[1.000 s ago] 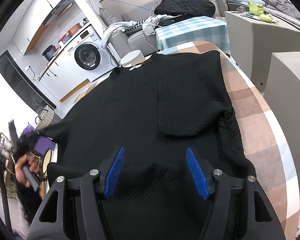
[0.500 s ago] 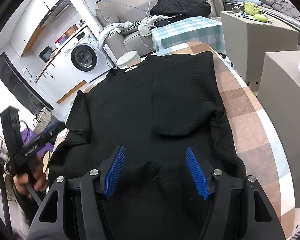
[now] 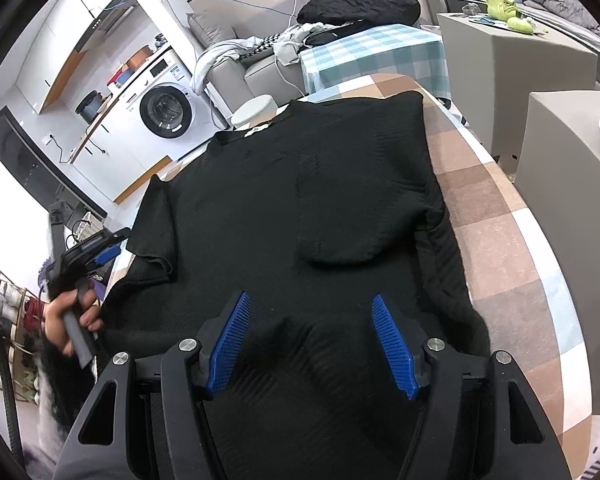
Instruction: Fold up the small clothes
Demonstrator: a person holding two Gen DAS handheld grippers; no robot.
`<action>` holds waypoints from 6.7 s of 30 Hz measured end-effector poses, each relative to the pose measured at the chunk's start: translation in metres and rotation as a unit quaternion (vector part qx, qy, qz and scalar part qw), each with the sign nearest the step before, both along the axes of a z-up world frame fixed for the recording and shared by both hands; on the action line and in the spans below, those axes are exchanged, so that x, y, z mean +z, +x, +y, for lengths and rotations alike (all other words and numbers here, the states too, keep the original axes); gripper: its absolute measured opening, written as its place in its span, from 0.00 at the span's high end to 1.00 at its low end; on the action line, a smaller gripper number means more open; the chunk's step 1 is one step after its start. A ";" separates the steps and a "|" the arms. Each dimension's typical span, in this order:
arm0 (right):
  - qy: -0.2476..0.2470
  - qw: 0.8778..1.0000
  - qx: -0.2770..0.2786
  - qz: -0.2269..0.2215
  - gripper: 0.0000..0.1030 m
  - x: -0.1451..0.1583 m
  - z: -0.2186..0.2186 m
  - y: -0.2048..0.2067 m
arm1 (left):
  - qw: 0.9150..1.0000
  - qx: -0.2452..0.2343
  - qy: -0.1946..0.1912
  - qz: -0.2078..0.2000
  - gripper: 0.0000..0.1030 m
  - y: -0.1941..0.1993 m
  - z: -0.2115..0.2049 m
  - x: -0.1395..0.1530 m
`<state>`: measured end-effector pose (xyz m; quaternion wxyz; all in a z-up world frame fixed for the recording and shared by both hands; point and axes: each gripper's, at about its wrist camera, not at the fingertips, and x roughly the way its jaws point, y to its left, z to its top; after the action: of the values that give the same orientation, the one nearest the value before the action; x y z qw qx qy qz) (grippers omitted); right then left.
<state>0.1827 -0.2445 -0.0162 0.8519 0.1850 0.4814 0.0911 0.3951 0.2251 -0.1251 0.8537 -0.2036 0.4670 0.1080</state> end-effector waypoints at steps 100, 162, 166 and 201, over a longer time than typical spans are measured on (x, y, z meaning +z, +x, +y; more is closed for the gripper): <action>-0.017 0.998 -0.048 0.047 0.55 -0.013 -0.055 0.049 | 0.999 0.002 0.015 -0.031 0.94 -0.129 -0.004 0.004; -0.069 0.997 0.029 0.010 0.19 -0.027 -0.085 -0.104 | 0.998 -0.002 0.061 -0.034 0.20 -0.339 -0.022 0.035; -0.070 0.997 0.041 0.001 0.19 -0.029 -0.088 -0.121 | 0.998 -0.023 0.058 -0.009 0.20 -0.343 -0.036 0.023; -0.066 0.990 0.123 -0.019 0.62 -0.041 -0.082 -0.106 | 0.998 -0.050 0.026 -0.002 0.43 -0.319 -0.046 0.005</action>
<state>0.0772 -0.3264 -0.0571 0.8536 0.0657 0.4892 0.1666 0.0756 0.1794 -0.1197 0.8640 -0.1578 0.4719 0.0769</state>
